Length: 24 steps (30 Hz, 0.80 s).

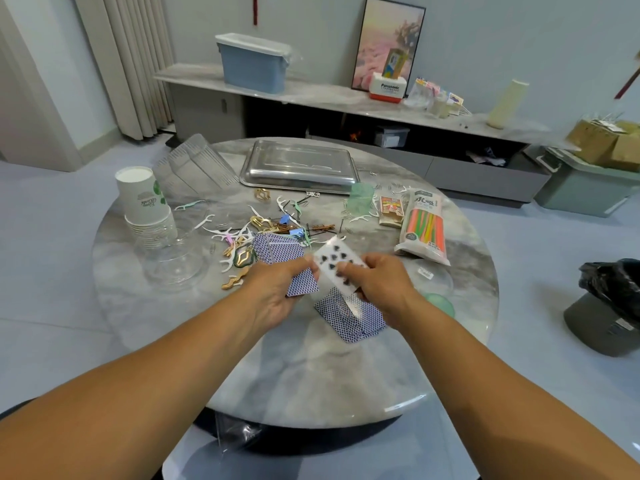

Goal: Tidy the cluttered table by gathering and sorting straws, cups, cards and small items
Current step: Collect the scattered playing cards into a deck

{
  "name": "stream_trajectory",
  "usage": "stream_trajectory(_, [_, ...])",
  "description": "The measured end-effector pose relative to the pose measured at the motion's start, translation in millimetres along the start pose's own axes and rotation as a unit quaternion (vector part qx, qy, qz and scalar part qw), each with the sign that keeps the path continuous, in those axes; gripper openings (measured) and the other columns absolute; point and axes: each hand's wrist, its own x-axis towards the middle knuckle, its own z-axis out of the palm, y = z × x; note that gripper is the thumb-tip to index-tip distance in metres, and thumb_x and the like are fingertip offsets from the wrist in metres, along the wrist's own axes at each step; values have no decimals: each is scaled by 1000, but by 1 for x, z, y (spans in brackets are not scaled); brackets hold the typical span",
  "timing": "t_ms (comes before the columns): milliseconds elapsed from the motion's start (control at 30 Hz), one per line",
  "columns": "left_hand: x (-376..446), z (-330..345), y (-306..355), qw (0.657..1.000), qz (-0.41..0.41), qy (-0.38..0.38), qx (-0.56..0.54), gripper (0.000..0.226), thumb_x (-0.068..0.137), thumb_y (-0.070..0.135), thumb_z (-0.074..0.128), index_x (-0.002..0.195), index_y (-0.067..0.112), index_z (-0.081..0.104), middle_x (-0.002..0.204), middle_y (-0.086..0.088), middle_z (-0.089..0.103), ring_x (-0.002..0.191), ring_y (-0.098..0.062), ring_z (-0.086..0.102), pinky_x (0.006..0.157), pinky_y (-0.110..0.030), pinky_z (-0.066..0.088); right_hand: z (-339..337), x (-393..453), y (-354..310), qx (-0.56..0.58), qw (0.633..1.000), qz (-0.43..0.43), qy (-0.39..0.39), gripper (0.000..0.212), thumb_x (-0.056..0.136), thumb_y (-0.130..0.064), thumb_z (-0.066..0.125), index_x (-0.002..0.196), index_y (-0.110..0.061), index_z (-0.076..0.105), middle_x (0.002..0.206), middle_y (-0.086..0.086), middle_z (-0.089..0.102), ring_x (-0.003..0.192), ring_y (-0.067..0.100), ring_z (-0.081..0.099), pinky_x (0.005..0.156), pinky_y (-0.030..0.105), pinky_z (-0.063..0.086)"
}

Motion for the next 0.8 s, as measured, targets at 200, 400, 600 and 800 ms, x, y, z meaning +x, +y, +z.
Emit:
stream_trajectory(200, [0,0,5,999,-13,-16,-29,25,102,1,44,122,-12,53,110,-28,68,99,-34,70,72,-43,58,-12,-4,23,-657,742,-131,-37,29,102,-27,44,127,-28,58,116,10,58,108,35,58,85,44,44])
stream_trajectory(400, [-2,6,-1,1000,20,-2,5,32,86,-18,61,117,-9,62,109,-25,72,94,-39,73,75,-47,62,4,-11,2,-268,959,-91,31,55,103,-59,36,104,-17,71,98,6,71,89,26,67,82,40,52])
stream_trajectory(600, [-5,7,-3,999,39,-5,2,34,80,-12,73,114,-8,67,107,-24,74,94,-41,73,87,-57,58,10,-9,-3,87,993,3,-84,25,83,-22,84,76,-10,64,58,-2,64,42,5,49,40,19,37])
stream_trajectory(800, [4,-3,4,994,61,83,-24,34,85,-2,76,117,5,66,108,-11,74,84,-27,71,49,-33,57,-21,16,17,-125,991,41,-14,30,87,-22,80,91,6,71,72,10,63,61,16,54,57,28,42])
